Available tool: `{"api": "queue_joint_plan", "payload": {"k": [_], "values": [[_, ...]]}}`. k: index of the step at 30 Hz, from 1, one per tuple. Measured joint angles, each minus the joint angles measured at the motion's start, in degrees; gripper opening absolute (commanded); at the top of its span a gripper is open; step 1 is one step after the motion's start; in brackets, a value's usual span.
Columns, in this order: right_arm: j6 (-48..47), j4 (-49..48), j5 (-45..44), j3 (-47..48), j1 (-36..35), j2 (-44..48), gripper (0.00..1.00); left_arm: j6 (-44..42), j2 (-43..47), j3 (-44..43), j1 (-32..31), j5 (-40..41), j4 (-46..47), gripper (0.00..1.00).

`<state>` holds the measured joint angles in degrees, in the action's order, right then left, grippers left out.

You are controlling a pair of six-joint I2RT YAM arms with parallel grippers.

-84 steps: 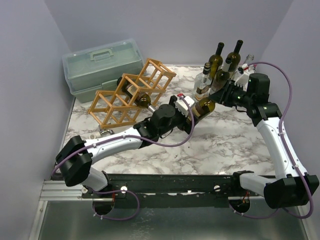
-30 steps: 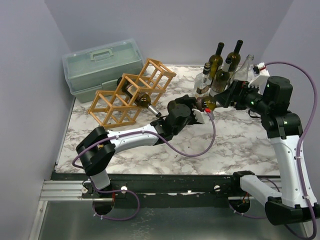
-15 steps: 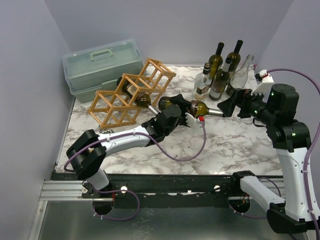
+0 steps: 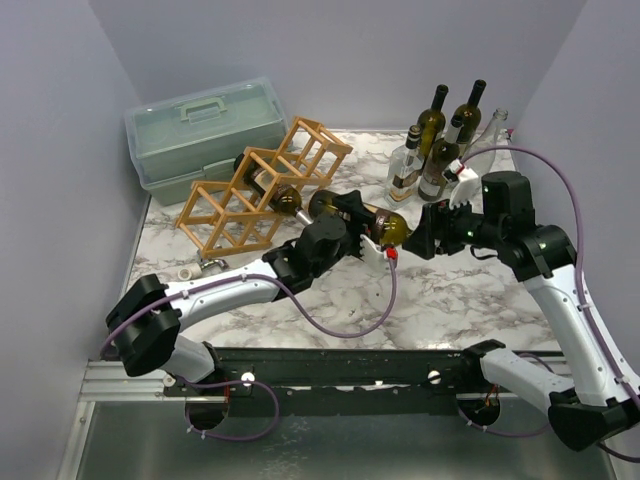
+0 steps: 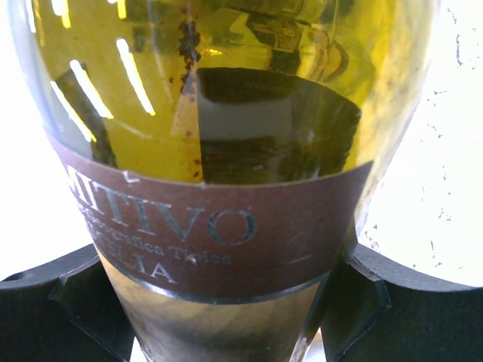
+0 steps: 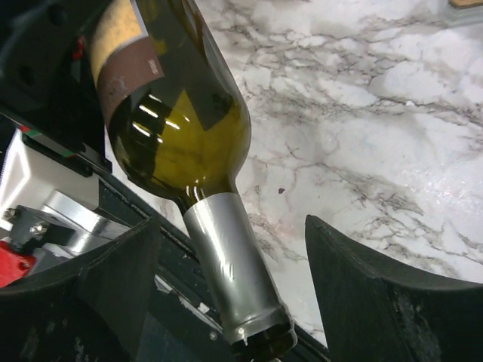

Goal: Put the wine bottle on the wine rack

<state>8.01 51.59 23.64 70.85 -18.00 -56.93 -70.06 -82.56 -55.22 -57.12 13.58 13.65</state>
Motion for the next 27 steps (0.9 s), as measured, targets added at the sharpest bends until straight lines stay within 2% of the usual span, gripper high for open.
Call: {"api": "queue_joint_plan", "payload": {"k": [10, 19, 27], "values": [[-0.46, 0.17, 1.86, -2.36, -5.35, -1.51, 0.72, -4.98, 3.82, 1.79, 0.0, -0.79, -3.06, 0.0], [-1.81, 1.73, 1.79, -2.34, -10.45, -5.55, 0.6, -6.75, 5.49, 3.34, 0.0, -2.47, -6.67, 0.0], [-3.61, 1.73, 1.77, -2.6, -11.43, -5.64, 0.62, -6.69, 5.55, 3.41, 0.0, -3.98, -6.71, 0.0]]}}
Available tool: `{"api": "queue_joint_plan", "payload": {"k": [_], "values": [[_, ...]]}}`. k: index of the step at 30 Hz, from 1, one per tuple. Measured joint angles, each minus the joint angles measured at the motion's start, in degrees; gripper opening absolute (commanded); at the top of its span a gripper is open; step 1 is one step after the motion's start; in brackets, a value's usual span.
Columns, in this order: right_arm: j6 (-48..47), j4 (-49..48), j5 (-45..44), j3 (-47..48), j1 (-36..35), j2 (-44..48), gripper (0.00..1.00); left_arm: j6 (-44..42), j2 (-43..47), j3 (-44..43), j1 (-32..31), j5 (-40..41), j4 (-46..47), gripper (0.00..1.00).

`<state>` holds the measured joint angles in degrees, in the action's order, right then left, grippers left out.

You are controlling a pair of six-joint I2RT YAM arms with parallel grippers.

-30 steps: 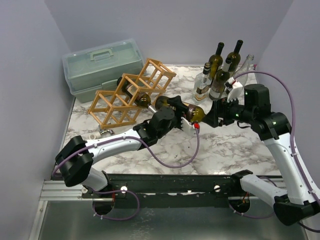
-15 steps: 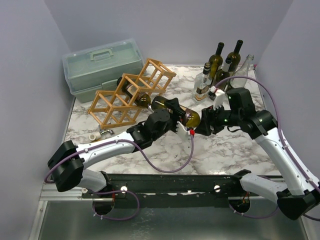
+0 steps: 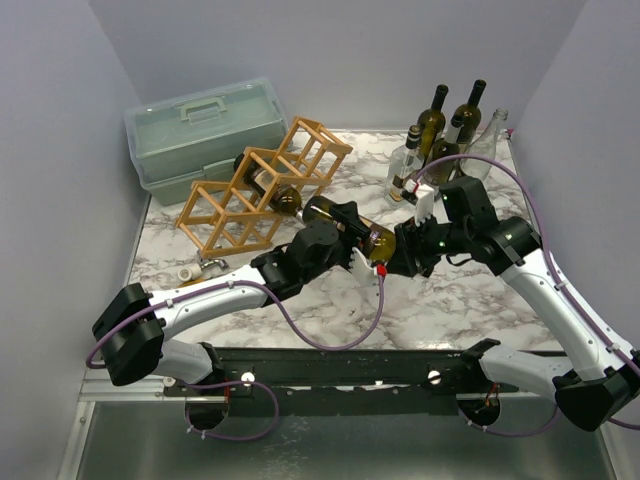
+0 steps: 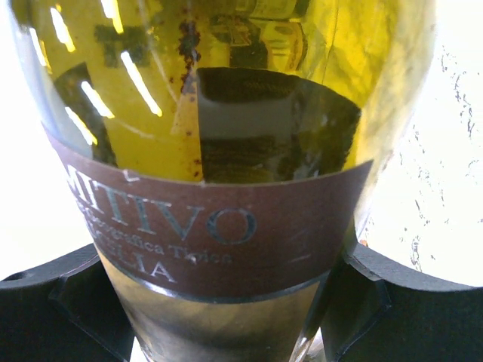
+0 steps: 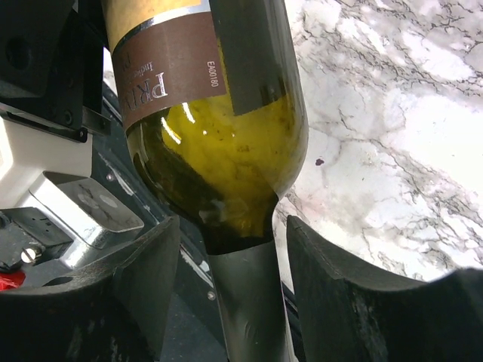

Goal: Put the wine bottle on the wine rack

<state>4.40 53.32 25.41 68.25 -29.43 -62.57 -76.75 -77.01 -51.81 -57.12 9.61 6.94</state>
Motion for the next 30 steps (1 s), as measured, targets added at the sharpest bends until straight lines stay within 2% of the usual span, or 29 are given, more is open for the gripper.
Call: {"api": "queue_joint_plan", "payload": {"k": [3, 9, 10, 11, 13, 14, 15, 16, 17, 18, 19, 23, 24, 30], "values": [[-0.96, -0.02, 0.0, -0.02, -0.15, 0.0, 0.59, 0.17, 0.07, 0.0, 0.0, -0.39, 0.0, 0.0], [-2.54, -0.02, -0.11, -0.02, -0.24, -0.24, 0.42, 0.48, 0.9, 0.13, 0.0, -1.03, -0.11, 0.0], [-2.58, -0.02, -0.09, -0.02, -0.26, -0.42, 0.37, 0.57, 1.09, 0.15, 0.0, -1.05, -0.22, 0.0], [-2.82, -0.07, -0.04, -0.02, -0.26, -0.61, 0.28, 0.61, 1.25, 0.15, 0.0, -1.03, -0.33, 0.0], [-3.72, 0.22, 1.29, 0.0, -0.35, -1.07, 0.03, 0.55, 1.31, 0.17, 0.13, -0.98, -0.76, 0.0], [-4.24, 0.28, 1.42, 0.04, -0.85, -1.25, 0.01, 0.61, 1.31, 0.26, 0.26, -1.05, -1.2, 0.0], [-4.5, 0.42, 1.51, 0.09, -1.05, -1.38, 0.01, 0.66, 1.36, 0.35, 0.26, -1.03, -1.55, 0.12], [-4.74, 0.59, 1.55, 0.13, -0.98, -1.57, 0.01, 0.79, 1.44, 0.44, 0.22, -1.03, -1.68, 0.34], [-4.9, 0.61, 1.49, 0.17, -0.98, -1.7, 0.01, 0.94, 1.51, 0.48, 0.2, -1.03, -1.86, 0.51], [-4.94, 0.61, 1.36, 0.2, -1.01, -1.75, 0.01, 1.09, 1.6, 0.5, 0.2, -1.03, -1.97, 0.93], [-4.96, 0.63, 1.14, 0.33, -1.03, -1.73, 0.01, 1.53, 1.7, 0.5, 0.17, -1.03, -1.99, 0.98], [-4.85, 0.81, -3.04, 0.83, -1.2, -1.18, 0.01, 3.48, 2.97, 0.5, -0.24, -1.66, -0.94, 0.99], [-3.67, 1.09, -8.5, 0.83, -1.2, 0.57, 0.01, 5.09, 4.46, 0.5, -0.46, -2.8, 0.22, 0.99], [-0.37, 1.6, -14.97, 0.74, -0.98, 4.48, 0.01, 9.66, 6.36, -0.68, -0.5, -5.09, 1.55, 0.99]]}}
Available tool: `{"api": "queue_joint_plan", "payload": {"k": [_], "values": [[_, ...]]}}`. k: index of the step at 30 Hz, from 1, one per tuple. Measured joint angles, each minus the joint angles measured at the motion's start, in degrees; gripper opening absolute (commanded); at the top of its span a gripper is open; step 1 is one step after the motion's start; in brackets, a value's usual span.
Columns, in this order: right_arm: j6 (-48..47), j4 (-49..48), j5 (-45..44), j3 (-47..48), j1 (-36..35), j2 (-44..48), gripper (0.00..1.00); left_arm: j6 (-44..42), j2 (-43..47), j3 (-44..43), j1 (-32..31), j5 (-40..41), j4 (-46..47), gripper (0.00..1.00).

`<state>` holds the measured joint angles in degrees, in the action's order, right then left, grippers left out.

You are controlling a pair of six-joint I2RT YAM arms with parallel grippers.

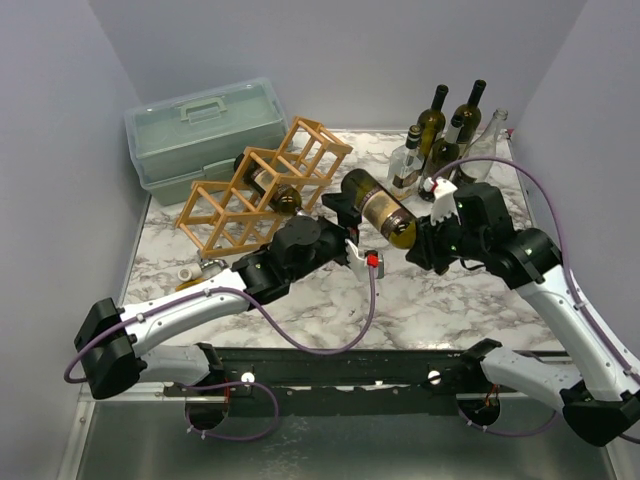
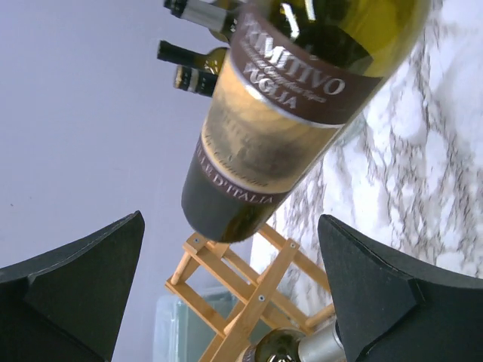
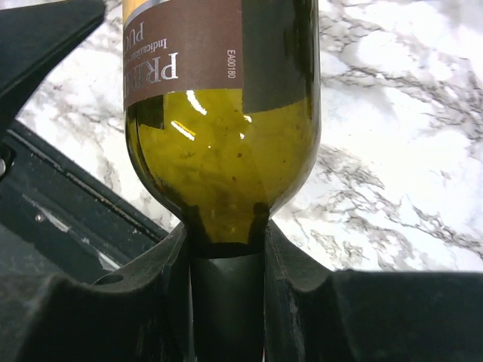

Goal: Put the wine bottle on the wine rack

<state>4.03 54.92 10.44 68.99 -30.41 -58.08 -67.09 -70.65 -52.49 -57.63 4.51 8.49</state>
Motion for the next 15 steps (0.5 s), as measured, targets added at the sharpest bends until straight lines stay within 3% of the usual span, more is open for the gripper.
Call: {"api": "queue_joint_plan", "payload": {"k": [8, 15], "values": [[2.51, -3.19, -4.35, -3.78, 0.13, 0.94, 0.01, 18.88, 3.39, -9.55, 2.05, -1.31, 0.02, 0.99], [3.74, -11.61, -3.45, -9.79, 0.13, -5.4, 0.01, 35.85, 8.17, -16.87, 7.19, 5.29, 1.29, 0.99]]}}
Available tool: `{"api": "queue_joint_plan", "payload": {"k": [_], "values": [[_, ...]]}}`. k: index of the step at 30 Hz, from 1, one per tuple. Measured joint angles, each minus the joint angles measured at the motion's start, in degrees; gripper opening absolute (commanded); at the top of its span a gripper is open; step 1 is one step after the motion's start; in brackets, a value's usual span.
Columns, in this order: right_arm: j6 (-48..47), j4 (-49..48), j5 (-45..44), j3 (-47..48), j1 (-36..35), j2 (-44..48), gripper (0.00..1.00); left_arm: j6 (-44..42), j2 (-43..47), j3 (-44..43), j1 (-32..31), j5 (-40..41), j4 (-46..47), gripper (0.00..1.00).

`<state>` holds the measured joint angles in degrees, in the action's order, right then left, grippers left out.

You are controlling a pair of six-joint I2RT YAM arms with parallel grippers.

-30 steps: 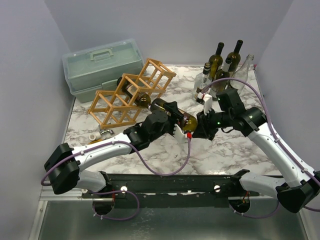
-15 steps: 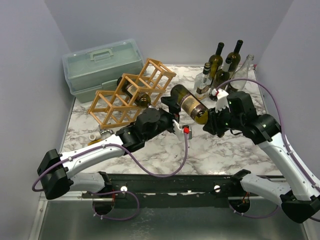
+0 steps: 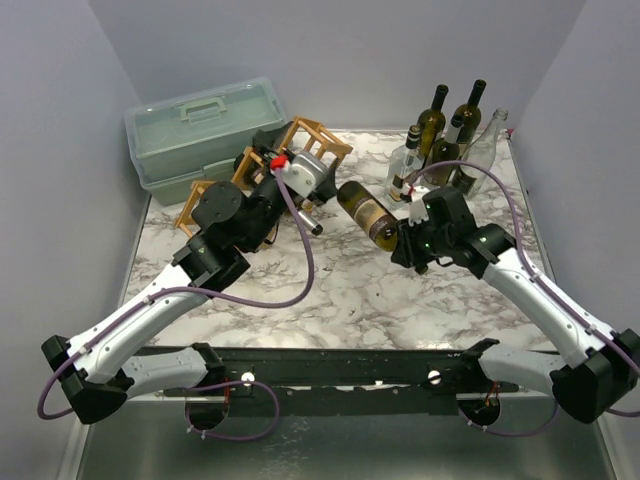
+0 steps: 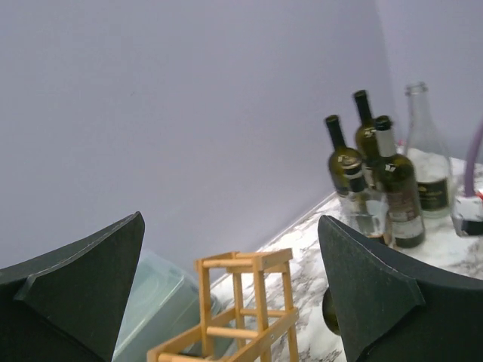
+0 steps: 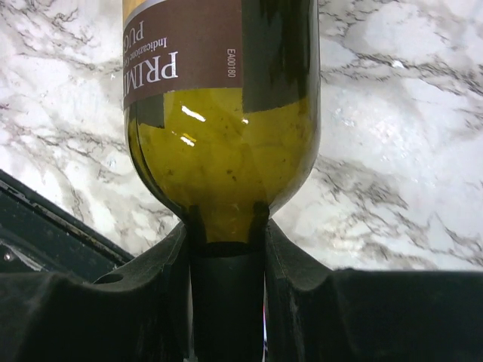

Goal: Put the wine bottle on the wine rack

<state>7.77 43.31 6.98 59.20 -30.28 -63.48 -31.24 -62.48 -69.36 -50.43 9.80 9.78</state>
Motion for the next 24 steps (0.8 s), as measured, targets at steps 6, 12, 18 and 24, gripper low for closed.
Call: {"api": "queue_joint_plan", "payload": {"k": [6, 12, 18, 24], "values": [[0.68, -10.67, 3.89, -2.23, 0.0, -8.04, 0.0, 6.93, 2.23, 2.64, 4.76, 10.91, 1.42, 0.99], [1.73, -20.68, 7.04, -3.13, 0.0, -15.78, 0.01, 8.98, 4.46, 9.51, 6.47, 17.4, 3.89, 0.99], [1.92, -23.93, 9.07, -3.23, 0.0, -20.41, 0.0, 7.74, 4.9, 11.96, 6.47, 18.1, 6.36, 0.99], [2.36, -26.16, 11.67, -3.91, 0.0, -20.41, 0.01, 6.54, 5.46, 13.35, 6.47, 18.12, 8.35, 0.98]]}}
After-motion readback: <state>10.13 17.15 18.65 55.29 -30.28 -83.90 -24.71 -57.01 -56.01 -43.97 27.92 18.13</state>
